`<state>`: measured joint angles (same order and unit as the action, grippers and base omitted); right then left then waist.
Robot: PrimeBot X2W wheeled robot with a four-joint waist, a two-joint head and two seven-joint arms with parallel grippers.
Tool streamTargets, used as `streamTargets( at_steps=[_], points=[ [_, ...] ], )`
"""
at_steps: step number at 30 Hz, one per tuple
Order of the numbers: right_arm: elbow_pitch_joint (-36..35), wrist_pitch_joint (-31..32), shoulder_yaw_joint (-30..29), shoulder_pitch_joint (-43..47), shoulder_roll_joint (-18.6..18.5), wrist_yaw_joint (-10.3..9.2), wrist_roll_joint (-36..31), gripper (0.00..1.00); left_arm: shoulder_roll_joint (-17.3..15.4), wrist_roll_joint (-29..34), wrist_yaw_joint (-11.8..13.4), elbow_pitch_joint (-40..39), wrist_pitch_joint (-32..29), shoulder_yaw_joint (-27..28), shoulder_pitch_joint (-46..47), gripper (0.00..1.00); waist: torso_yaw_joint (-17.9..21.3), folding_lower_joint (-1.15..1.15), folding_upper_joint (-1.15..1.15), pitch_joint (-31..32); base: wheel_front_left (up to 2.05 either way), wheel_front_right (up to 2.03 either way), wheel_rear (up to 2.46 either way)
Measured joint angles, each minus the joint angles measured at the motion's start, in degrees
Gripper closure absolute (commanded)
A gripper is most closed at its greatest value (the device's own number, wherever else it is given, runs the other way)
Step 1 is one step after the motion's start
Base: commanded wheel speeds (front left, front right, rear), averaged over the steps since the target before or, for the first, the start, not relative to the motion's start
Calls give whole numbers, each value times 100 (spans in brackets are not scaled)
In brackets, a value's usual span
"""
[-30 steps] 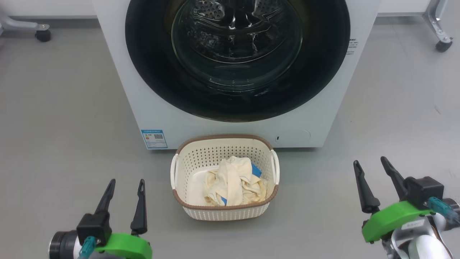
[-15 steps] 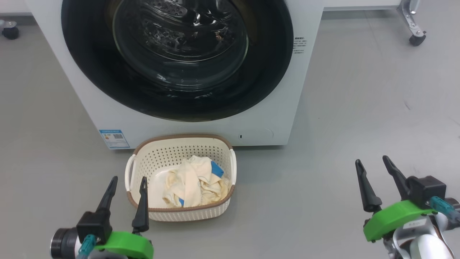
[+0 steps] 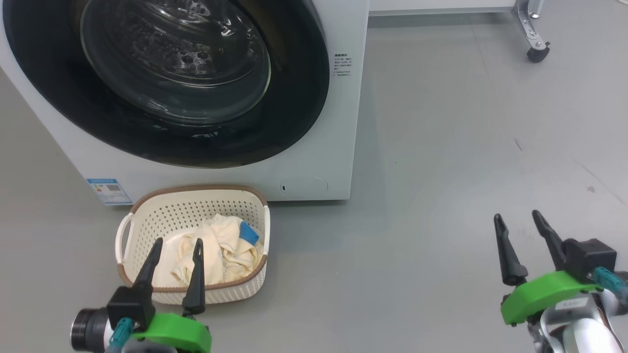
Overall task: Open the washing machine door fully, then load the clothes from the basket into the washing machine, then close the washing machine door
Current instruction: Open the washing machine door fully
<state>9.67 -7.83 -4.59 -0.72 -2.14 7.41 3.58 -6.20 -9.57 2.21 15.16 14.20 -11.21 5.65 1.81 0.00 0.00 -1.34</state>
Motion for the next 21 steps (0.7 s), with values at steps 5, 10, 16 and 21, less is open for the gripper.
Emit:
streamTargets(
  at_steps=[5, 10, 16, 21],
  points=[
    [1, -19, -3, -25, 2, 0, 44, 0, -29, 1, 3, 2, 0, 7, 6, 0, 16, 0, 0, -19, 52, 52, -105],
    [10, -24, -4, -75, 2, 0, 44, 0, -31, 1, 19, 2, 0, 7, 18, 0, 26, 0, 0, -31, 14, 14, -27],
    [14, -25, -9, -88, 2, 0, 44, 0, -31, 0, 19, 2, 0, 12, 20, 0, 28, 0, 0, -37, 0, 0, 0],
    [20, -25, -12, -88, 2, 0, 44, 0, -29, -1, 19, 8, 0, 13, 20, 0, 22, 0, 0, -22, 0, 0, 0]
  ],
)
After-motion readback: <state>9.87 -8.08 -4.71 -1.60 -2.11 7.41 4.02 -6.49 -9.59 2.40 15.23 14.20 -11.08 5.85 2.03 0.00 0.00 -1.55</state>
